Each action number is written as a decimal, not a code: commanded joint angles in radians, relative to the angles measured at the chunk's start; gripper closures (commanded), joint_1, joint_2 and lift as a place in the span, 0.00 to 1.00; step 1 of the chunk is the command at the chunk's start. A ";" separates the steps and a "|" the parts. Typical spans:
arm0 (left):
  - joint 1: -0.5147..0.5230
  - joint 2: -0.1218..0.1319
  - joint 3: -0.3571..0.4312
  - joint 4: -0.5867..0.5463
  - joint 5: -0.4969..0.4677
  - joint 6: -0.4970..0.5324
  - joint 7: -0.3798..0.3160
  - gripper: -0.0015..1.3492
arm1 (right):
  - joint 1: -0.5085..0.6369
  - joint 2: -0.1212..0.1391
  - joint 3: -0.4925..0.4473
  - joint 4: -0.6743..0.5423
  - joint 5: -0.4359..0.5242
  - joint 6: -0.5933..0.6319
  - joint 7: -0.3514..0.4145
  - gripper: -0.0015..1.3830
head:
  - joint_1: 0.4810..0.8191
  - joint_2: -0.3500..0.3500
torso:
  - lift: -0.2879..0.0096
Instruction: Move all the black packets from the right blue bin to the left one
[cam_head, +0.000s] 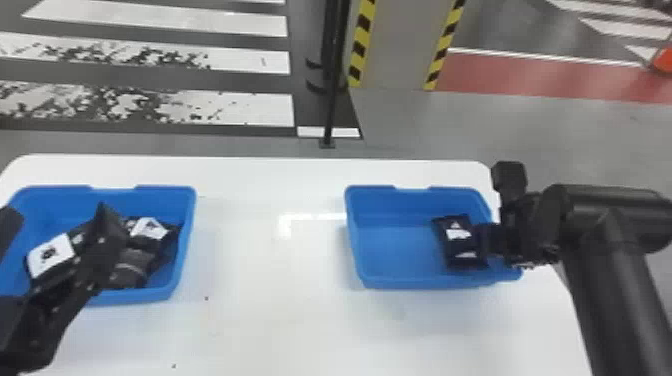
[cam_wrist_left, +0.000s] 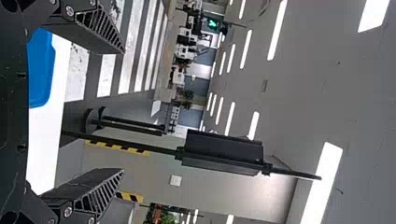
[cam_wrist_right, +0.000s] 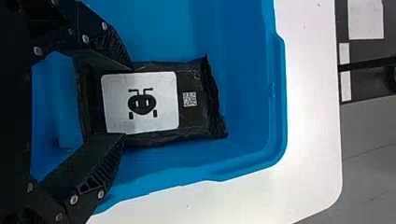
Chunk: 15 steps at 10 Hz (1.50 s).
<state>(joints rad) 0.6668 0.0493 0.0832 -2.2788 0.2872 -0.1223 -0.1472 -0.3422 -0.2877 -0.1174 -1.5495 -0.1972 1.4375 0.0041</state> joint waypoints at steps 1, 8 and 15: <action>0.003 0.000 0.003 0.002 0.002 0.000 0.000 0.10 | -0.001 -0.002 -0.010 0.029 -0.016 -0.019 0.002 0.38 | 0.63 0.25 | 0.50; -0.007 0.000 -0.005 0.005 0.002 0.007 0.000 0.10 | -0.036 0.005 0.036 -0.042 -0.036 0.045 -0.012 0.16 | 0.63 0.29 | 0.50; -0.009 0.000 -0.003 0.017 0.014 0.002 0.000 0.10 | -0.092 0.002 0.058 0.061 -0.036 0.062 -0.038 0.16 | 0.63 0.29 | 0.50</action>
<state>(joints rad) 0.6577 0.0491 0.0798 -2.2624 0.3003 -0.1183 -0.1473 -0.4305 -0.2854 -0.0602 -1.4989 -0.2333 1.5006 -0.0330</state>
